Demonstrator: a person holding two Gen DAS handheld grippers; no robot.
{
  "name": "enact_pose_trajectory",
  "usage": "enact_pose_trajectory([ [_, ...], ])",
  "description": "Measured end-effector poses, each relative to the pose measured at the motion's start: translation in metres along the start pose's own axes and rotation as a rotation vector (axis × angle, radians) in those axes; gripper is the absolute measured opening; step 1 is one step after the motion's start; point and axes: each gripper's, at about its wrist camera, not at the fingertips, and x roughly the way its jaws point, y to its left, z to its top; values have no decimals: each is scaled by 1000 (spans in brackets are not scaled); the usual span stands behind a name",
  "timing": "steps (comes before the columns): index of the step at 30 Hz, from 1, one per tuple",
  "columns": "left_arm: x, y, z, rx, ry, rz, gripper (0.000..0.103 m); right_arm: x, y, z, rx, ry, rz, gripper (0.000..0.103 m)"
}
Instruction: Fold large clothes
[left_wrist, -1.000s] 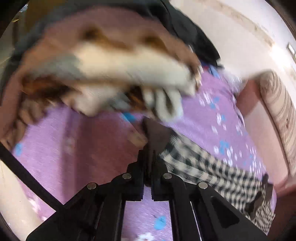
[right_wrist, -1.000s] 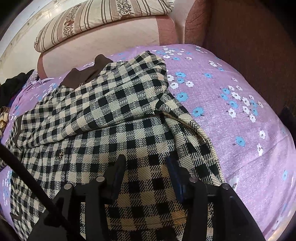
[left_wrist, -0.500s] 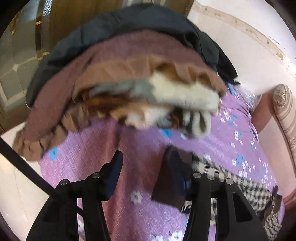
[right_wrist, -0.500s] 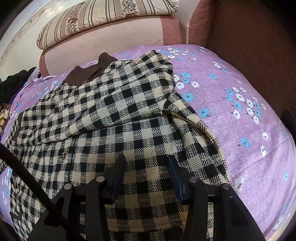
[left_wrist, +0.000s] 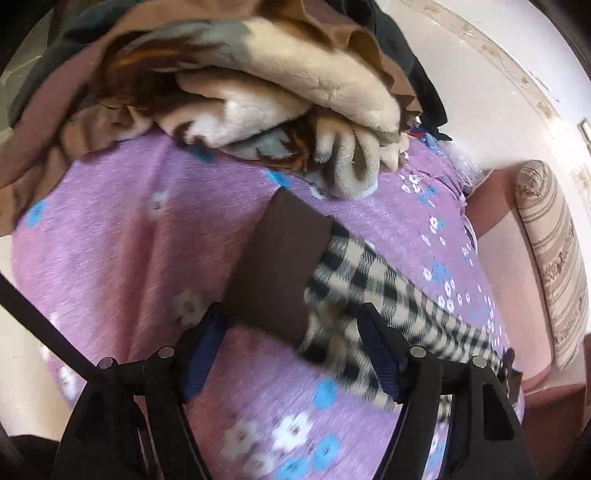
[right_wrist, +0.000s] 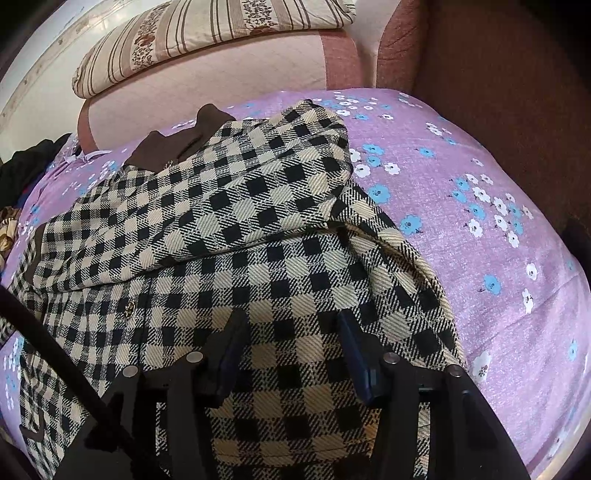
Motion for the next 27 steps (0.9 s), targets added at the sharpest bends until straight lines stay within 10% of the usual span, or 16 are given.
enact_pose_trajectory([
  [2,7,-10,6,20,-10,33,55,0,0,-1,-6,-3,-2,55],
  [4,13,-26,9,92,25,42,11,-1,0,-1,-12,-7,-5,55],
  [8,-7,-74,1,231,-32,26,11,-9,-7,-1,-5,-37,-10,55],
  [14,-39,-185,-35,383,-8,-189,11,-19,-34,5,85,-70,25,55],
  [27,-61,-457,-264,823,332,-601,13,-41,-102,25,299,-137,107,55],
])
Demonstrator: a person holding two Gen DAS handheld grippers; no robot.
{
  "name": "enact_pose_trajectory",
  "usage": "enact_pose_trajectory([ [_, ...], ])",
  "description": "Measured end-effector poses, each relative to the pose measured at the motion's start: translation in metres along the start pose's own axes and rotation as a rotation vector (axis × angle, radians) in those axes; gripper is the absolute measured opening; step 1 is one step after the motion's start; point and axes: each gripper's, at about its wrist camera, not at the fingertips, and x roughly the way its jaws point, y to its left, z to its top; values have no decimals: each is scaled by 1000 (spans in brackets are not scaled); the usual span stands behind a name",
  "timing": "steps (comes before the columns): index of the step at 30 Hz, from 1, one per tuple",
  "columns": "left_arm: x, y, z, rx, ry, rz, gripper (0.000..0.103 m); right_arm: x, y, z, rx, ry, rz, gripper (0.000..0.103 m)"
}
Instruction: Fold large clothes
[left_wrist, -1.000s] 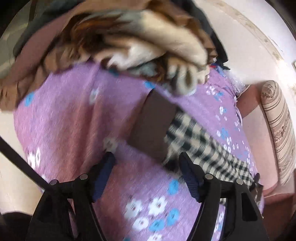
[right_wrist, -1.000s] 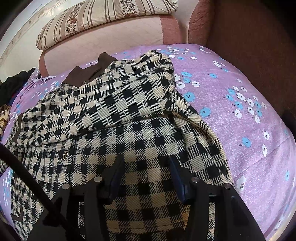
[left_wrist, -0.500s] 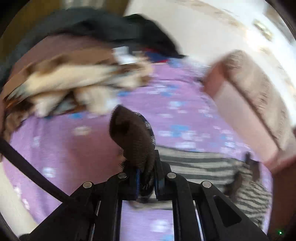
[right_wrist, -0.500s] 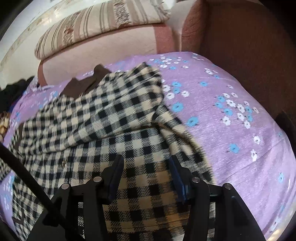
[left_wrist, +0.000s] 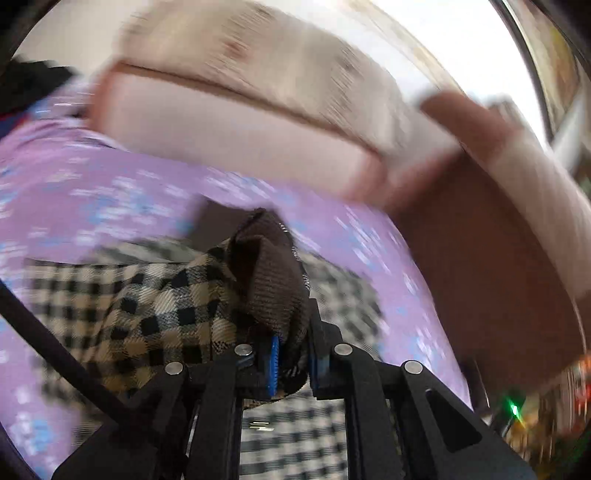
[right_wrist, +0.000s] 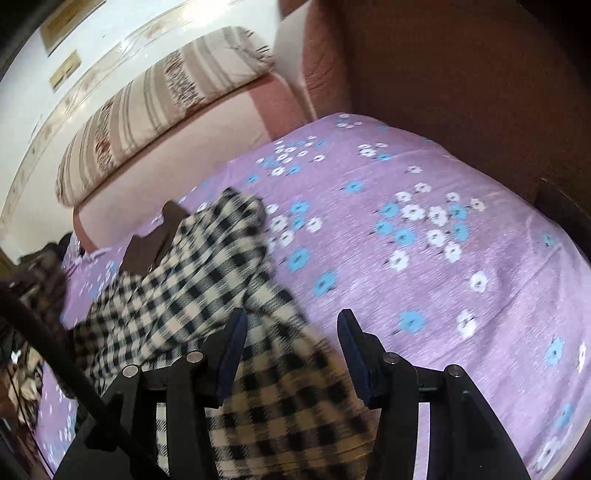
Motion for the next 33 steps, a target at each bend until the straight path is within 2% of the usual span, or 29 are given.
enact_pose_trajectory([
  [2,26,-22,-9,36,67,-2,23,4,-10,5,28,6,-6,55],
  [4,31,-25,-19,23,96,-31,51,5,-17,10,54,7,4,55],
  [6,25,-24,-26,12,96,-61,62,3,-20,15,65,-2,23,55],
  [9,4,-6,-31,17,99,-77,66,3,-15,18,46,-9,64,55],
  [11,-10,13,-31,22,84,-34,69,5,-6,18,35,1,109,55],
  [13,-30,39,-35,27,49,61,70,7,9,17,10,15,179,55],
  [16,-42,72,-36,29,18,175,70,17,41,19,-77,25,222,55],
  [20,-60,126,-44,-37,9,269,70,47,85,22,-210,75,237,55],
  [24,-72,159,-50,-94,-4,322,70,92,103,25,-185,158,245,55],
  [27,-80,176,-55,-120,-17,356,70,124,113,15,-205,240,193,55],
  [28,-82,182,-57,-130,-19,364,70,128,117,11,-222,244,175,53],
  [30,-82,187,-60,-142,-20,371,70,127,125,7,-248,245,186,10],
  [31,-81,191,-61,-148,-18,377,70,126,127,6,-238,285,240,5],
  [33,-79,193,-62,-155,-15,384,70,114,128,8,-241,240,237,5],
])
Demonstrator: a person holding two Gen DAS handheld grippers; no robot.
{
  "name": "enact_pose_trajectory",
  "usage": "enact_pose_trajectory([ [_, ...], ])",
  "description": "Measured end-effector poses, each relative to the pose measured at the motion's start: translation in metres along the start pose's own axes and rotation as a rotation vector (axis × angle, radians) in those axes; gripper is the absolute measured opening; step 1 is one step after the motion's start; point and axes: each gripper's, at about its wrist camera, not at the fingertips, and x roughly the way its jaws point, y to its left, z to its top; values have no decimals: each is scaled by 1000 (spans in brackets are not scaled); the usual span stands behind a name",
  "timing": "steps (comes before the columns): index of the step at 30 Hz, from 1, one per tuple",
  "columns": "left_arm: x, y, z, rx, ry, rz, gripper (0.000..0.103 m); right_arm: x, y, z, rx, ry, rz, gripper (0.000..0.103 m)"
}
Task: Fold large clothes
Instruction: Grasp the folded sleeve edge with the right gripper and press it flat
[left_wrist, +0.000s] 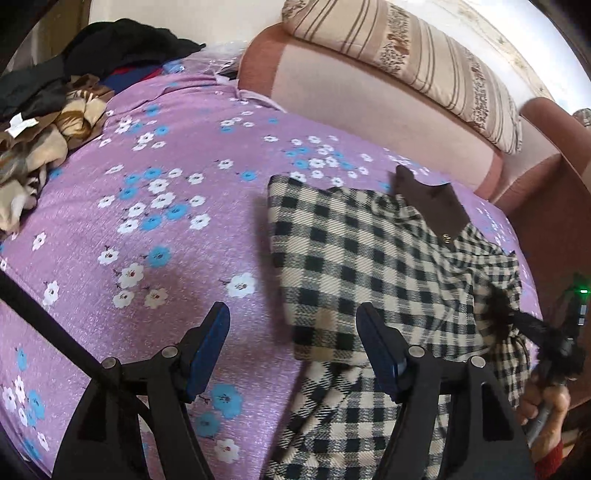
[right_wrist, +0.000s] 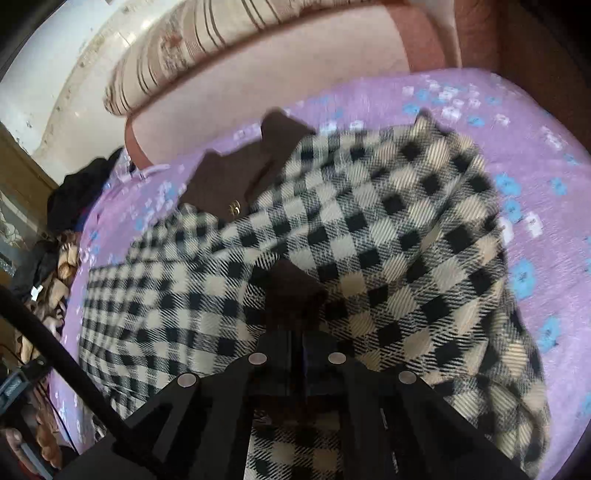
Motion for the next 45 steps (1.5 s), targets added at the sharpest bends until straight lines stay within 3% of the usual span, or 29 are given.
enact_pose_trajectory([
  [4,2,1,-1,-7,-5,-1,70,-26,-12,6,38,-80,-40,4],
  [7,7,-3,0,-4,-4,3,70,-39,-33,9,85,-119,-152,4],
  [9,12,-8,3,-10,1,-3,70,-37,-50,9,116,-106,-237,6],
  [12,23,-19,8,-4,7,-6,70,-35,-69,7,161,-89,-281,16],
  [16,48,-40,11,70,15,64,70,-59,-78,7,167,-179,-347,18],
  [21,77,-55,7,180,53,160,69,-84,-63,4,112,-281,-208,18],
  [25,65,-46,10,140,53,101,69,-62,-36,4,19,-189,-79,18],
  [28,40,-29,5,93,41,22,70,-44,-19,-2,-42,-132,-90,18],
  [31,23,-25,-10,147,16,38,74,-25,-9,-7,-91,-72,-122,18],
  [35,5,-41,-39,306,-76,113,79,-3,-16,-17,-101,-2,-175,19],
  [38,9,-62,-47,401,-107,164,83,-2,-19,-20,-103,-1,-175,19],
  [40,19,-72,-46,420,-105,198,83,0,-17,-21,-116,1,-186,19],
  [45,55,-74,-26,401,-80,404,82,0,-17,-20,-124,6,-167,19],
])
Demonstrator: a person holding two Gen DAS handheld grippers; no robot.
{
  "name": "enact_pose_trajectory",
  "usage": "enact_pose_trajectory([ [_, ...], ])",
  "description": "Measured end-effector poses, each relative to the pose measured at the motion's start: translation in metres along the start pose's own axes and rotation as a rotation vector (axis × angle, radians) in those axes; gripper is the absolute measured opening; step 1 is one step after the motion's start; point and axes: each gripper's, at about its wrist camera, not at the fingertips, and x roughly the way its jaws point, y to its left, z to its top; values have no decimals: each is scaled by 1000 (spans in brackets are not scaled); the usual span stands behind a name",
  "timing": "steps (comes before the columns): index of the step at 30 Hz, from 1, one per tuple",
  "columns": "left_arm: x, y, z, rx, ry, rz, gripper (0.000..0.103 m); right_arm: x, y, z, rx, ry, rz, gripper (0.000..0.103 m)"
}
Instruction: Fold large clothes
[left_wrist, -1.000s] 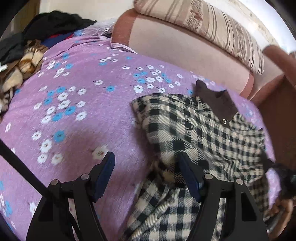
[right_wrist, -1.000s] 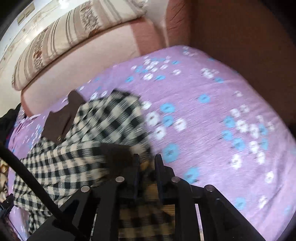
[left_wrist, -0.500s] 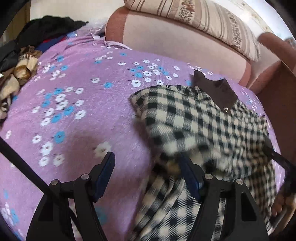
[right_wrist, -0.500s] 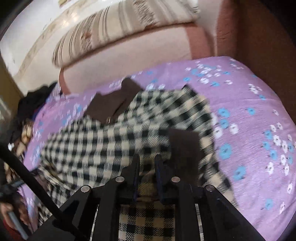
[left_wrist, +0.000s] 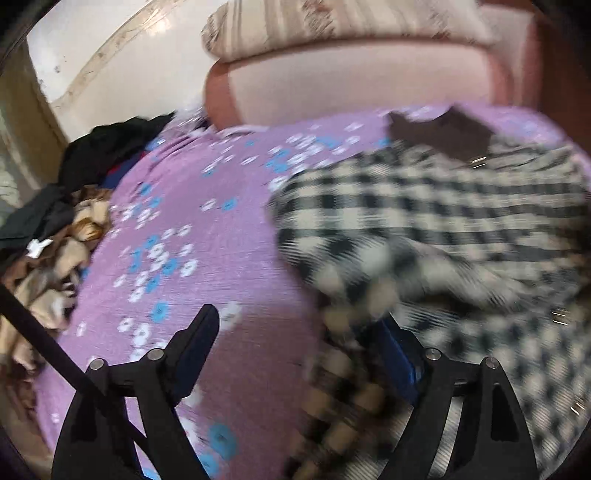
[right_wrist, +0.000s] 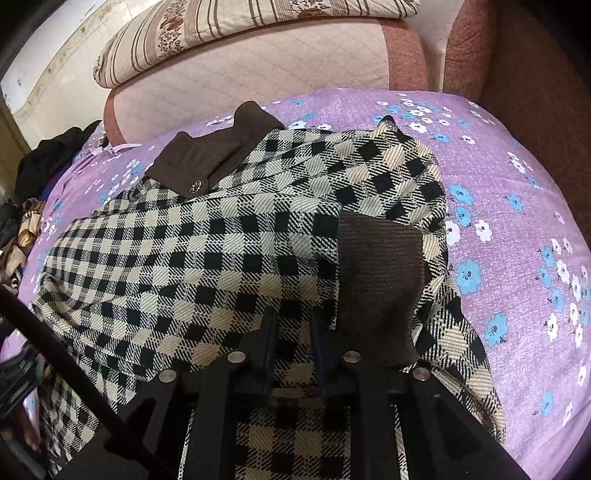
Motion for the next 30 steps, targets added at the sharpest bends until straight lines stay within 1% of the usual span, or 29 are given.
enact_pose_trajectory([
  [1,4,5,1,1,8,46,82,0,-1,1,5,4,11,19],
  [4,7,16,-2,60,-3,107,82,0,-9,2,38,13,59,19],
  [7,10,18,-9,115,1,124,82,3,-16,4,68,25,95,18],
  [10,6,17,-16,127,-4,127,82,3,-17,5,81,31,102,18],
  [11,3,19,-17,117,2,113,82,3,-17,5,82,32,104,18],
  [13,-2,27,-21,89,15,62,82,1,-20,7,83,42,114,17],
  [14,-5,34,-23,73,17,40,82,0,-23,8,97,47,121,14],
  [16,-11,46,-27,57,5,13,82,-4,-36,8,160,58,130,14],
  [17,-18,58,-29,33,-1,-45,82,-7,-42,8,183,60,124,14],
  [19,-28,73,-31,-17,-13,-114,82,-14,-54,7,241,66,135,14],
  [20,-34,81,-31,-45,-26,-138,82,-18,-58,5,261,59,113,14],
  [21,-37,85,-29,-64,-37,-152,82,-24,-62,4,277,43,101,15],
  [22,-40,88,-28,-82,-44,-164,82,-33,-66,3,291,15,77,18],
  [24,-39,92,-21,-130,-44,-202,82,-51,-69,0,296,-64,-8,27],
  [25,-34,90,-16,-152,-31,-226,82,-59,-68,-1,286,-111,-8,26],
  [27,-26,83,-8,-187,-8,-266,82,-62,-64,-1,282,-138,67,27],
  [28,-21,76,-4,-204,-5,-296,82,-59,-59,-2,276,-132,144,27],
  [29,-16,72,-1,-209,0,-312,82,-54,-54,-3,268,-114,197,27],
  [30,-7,63,2,-209,22,-322,82,-45,-47,-3,255,-81,246,27],
])
